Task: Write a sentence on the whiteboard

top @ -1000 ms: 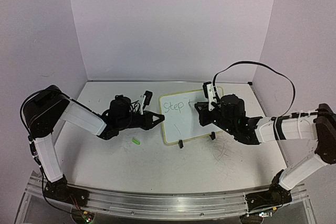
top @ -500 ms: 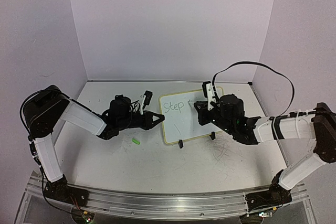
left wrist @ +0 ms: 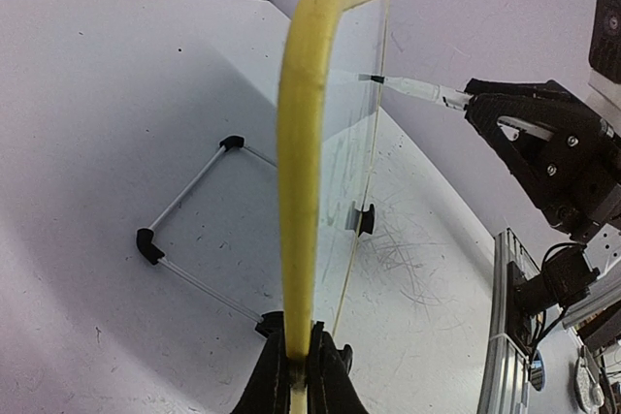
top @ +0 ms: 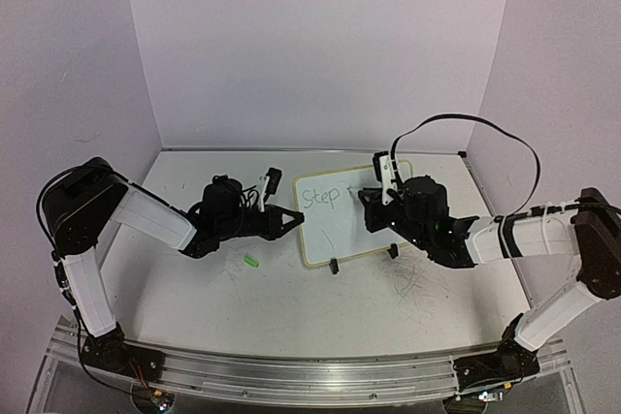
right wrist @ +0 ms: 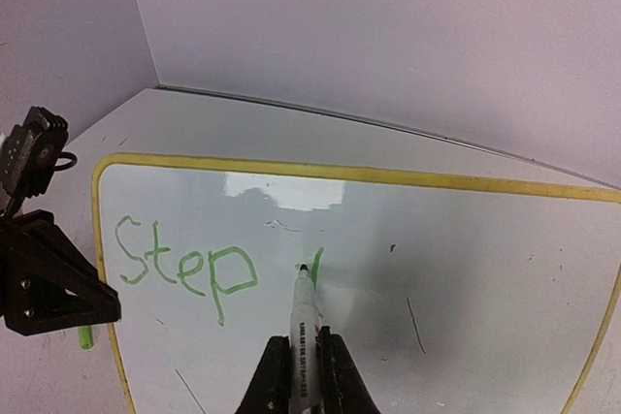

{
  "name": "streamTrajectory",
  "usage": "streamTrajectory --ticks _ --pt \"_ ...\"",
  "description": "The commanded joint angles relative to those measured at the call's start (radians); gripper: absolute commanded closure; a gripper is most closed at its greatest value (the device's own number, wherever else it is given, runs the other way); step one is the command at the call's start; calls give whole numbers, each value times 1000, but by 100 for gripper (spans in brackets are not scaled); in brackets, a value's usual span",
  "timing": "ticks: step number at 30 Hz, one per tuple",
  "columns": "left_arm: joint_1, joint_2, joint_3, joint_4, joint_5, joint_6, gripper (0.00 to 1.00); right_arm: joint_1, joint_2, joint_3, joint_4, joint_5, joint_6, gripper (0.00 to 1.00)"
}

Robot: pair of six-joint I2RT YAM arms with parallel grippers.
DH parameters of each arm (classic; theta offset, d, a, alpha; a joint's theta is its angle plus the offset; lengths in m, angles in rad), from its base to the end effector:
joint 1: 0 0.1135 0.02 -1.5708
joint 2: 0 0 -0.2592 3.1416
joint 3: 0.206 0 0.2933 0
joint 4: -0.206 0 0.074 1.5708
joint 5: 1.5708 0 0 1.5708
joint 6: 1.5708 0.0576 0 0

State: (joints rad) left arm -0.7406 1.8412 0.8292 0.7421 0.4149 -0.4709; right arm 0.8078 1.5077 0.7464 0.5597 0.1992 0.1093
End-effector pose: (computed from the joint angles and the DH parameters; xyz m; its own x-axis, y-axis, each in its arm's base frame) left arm 0.2902 -0.2968 0.1179 -0.5856 -0.0272 -0.8101 0.7165 0.4499 -0.5330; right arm 0.2713 0.2673 0.1914 -0.2002 -0.0547 -0.9782 -0.5560 0.8285 0.0675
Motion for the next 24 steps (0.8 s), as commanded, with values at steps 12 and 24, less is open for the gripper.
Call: streamTrajectory --ticks 12,24 --pt "2 -34 20 -14 -45 17 100 -19 -131 -69 51 20 9 100" --pt "2 -38 17 -17 -44 15 100 -30 -63 -49 50 -1 2 100"
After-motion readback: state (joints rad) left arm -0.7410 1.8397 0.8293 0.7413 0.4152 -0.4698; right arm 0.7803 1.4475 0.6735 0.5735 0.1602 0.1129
